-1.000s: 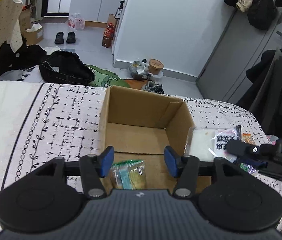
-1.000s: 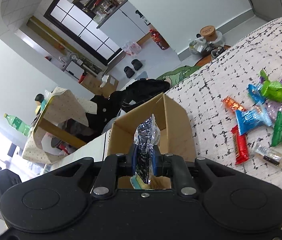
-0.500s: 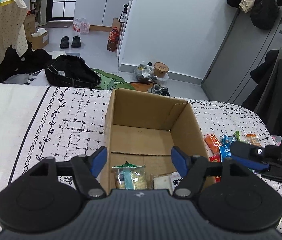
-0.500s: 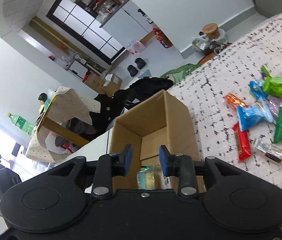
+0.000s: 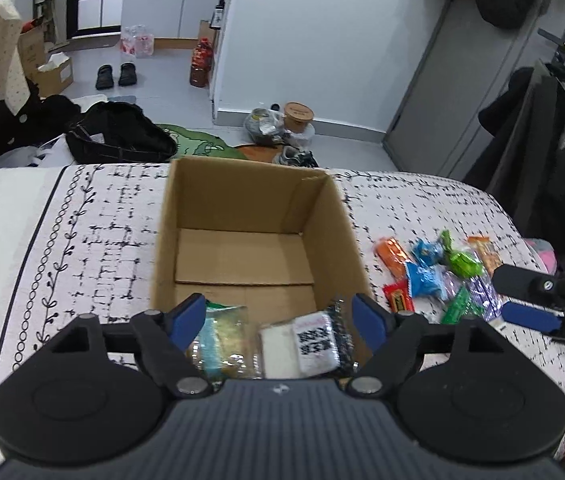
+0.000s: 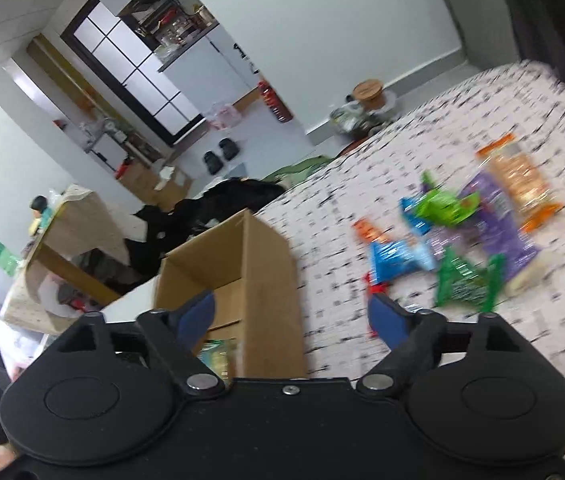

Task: Organize snacks
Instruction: 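Carry both packs into the cardboard box and open both tools, then move both tools back over the snack pile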

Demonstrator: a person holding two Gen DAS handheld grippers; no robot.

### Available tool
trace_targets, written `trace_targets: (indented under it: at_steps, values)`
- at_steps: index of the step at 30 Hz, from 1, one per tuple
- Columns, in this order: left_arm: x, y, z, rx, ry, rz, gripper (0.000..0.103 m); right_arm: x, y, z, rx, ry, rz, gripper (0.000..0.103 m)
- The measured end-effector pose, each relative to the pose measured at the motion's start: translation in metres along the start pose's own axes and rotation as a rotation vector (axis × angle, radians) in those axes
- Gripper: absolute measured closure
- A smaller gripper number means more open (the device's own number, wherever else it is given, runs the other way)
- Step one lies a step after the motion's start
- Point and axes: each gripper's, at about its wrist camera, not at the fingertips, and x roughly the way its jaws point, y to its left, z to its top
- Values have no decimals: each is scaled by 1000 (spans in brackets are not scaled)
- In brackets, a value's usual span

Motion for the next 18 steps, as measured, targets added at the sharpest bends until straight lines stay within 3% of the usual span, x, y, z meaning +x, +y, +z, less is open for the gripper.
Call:
trace_targets:
  at_steps: [5,10,18]
  values:
    - [0,-15,-2,-1,4,-21,12,-15,-5,2,-39,-25,-59,2]
    - [-1,-30,-4,21,-15,-30,0,-29,-15,5,-61,-51,-100,1]
    - [1,-52,-6,54,-14,-83,0,-44,-38,6,-53,-77,-182,0]
